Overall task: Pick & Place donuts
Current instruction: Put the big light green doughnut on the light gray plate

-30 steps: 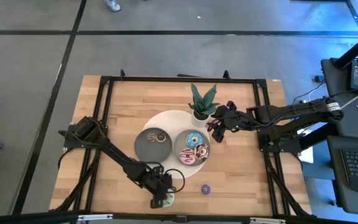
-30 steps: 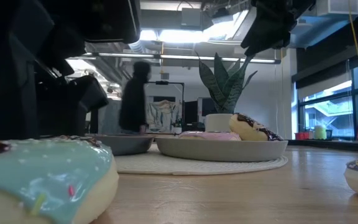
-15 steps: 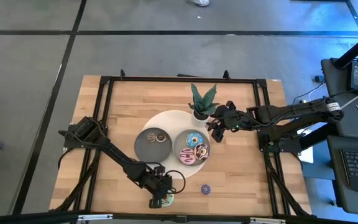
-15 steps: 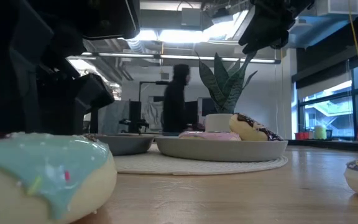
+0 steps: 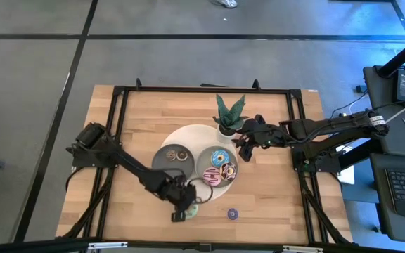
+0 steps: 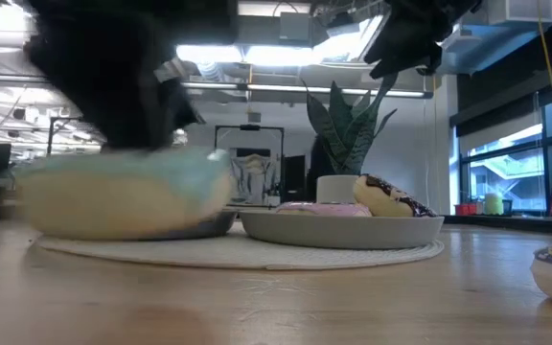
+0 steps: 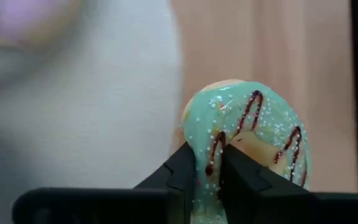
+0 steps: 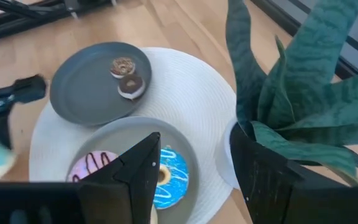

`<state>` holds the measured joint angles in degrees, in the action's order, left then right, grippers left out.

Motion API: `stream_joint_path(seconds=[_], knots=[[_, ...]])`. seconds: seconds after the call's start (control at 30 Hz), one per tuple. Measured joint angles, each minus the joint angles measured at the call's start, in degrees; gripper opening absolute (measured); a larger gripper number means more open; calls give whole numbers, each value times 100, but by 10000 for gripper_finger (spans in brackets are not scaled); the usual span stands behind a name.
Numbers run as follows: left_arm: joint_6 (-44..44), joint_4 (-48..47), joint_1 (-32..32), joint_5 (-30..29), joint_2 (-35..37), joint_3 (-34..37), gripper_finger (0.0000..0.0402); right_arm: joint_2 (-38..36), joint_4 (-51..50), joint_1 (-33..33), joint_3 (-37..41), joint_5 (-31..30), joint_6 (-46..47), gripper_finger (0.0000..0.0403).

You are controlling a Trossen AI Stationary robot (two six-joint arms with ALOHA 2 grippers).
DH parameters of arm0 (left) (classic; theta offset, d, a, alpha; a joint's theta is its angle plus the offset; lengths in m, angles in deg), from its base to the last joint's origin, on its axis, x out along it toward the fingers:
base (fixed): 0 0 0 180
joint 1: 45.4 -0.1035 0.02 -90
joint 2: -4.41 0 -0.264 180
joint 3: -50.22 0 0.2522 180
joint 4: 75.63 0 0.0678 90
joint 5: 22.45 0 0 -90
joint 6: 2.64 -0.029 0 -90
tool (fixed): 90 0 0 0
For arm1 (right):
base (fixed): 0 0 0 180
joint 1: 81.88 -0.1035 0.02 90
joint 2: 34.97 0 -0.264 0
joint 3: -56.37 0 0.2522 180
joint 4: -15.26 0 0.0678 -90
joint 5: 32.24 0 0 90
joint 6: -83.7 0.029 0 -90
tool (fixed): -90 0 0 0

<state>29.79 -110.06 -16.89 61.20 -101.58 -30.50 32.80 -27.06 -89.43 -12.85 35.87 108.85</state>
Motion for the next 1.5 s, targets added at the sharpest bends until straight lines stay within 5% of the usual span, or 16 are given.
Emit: stream_joint_path(seconds=[0.37,0.7,1.03,1.3,1.5], knots=[[-851,134,-1394,-423,480,-4,49,-232,118,4,0,-20,-172,197],[-1787,362,-2419,441,460,-4,49,-898,117,4,0,-89,-132,197],[-1984,607,-2677,845,-21,-4,49,-967,89,4,-7,-92,4,197],[-2022,628,-2686,-14,-13,-6,58,-968,92,3,-7,-93,-2,197],[-2022,640,-2684,-17,-3,-7,71,-968,88,4,-7,-93,-11,197]])
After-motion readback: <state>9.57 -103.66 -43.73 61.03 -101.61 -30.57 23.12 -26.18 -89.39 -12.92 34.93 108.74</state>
